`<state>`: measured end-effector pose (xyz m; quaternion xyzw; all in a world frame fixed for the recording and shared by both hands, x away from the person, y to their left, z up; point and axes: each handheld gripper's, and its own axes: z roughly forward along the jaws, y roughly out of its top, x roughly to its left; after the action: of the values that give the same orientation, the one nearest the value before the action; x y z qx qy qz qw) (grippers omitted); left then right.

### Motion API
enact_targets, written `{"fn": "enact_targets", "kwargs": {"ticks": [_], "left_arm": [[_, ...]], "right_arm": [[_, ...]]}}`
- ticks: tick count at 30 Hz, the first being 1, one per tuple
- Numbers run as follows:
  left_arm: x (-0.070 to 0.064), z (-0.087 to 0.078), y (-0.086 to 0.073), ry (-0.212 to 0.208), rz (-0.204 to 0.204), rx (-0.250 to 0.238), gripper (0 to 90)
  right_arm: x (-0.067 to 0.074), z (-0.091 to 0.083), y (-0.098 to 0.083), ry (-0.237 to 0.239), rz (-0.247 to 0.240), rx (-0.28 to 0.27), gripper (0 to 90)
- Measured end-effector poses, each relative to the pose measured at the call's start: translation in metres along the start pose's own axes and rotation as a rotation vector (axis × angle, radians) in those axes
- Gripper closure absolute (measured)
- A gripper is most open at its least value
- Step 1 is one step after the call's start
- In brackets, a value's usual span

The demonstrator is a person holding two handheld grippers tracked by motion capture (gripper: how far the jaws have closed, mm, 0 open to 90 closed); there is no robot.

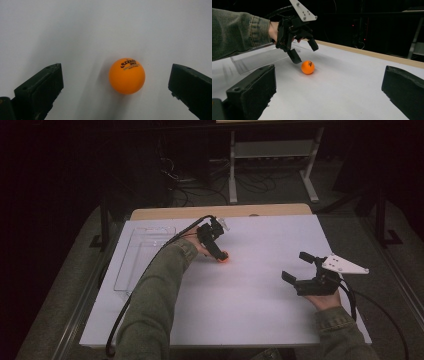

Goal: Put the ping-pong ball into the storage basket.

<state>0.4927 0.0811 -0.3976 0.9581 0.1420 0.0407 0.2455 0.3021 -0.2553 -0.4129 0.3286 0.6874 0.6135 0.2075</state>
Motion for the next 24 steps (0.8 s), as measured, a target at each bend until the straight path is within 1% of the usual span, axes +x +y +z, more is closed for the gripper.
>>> {"fn": "enact_targets", "kwargs": {"ticks": [6, 10, 13, 17, 21, 24], "left_arm": [[0.0, 0.005, -0.001, -0.008, 0.004, 0.017, 0.0], [-0.001, 0.008, 0.0, -0.013, 0.012, 0.017, 0.0], [-0.001, 0.011, -0.001, -0.016, 0.012, 0.028, 0.0], [-0.002, 0.014, -0.002, -0.016, 0.024, 0.051, 0.0], [-0.002, 0.017, -0.003, -0.02, 0.026, 0.059, 0.0], [-0.002, 0.018, -0.003, -0.021, 0.019, 0.062, 0.0]], "right_arm": [[0.0, 0.0, 0.0, -0.001, -0.001, 0.001, 0.0], [0.0, 0.0, 0.0, 0.0, 0.0, 0.001, 0.0], [0.0, 0.0, 0.0, 0.0, -0.001, 0.0, 0.0], [-0.001, 0.0, 0.0, -0.001, -0.001, 0.001, 0.0], [-0.001, 0.0, 0.0, -0.001, 0.0, 0.002, 0.0], [-0.001, 0.0, 0.0, -0.001, 0.0, 0.003, 0.0]]}}
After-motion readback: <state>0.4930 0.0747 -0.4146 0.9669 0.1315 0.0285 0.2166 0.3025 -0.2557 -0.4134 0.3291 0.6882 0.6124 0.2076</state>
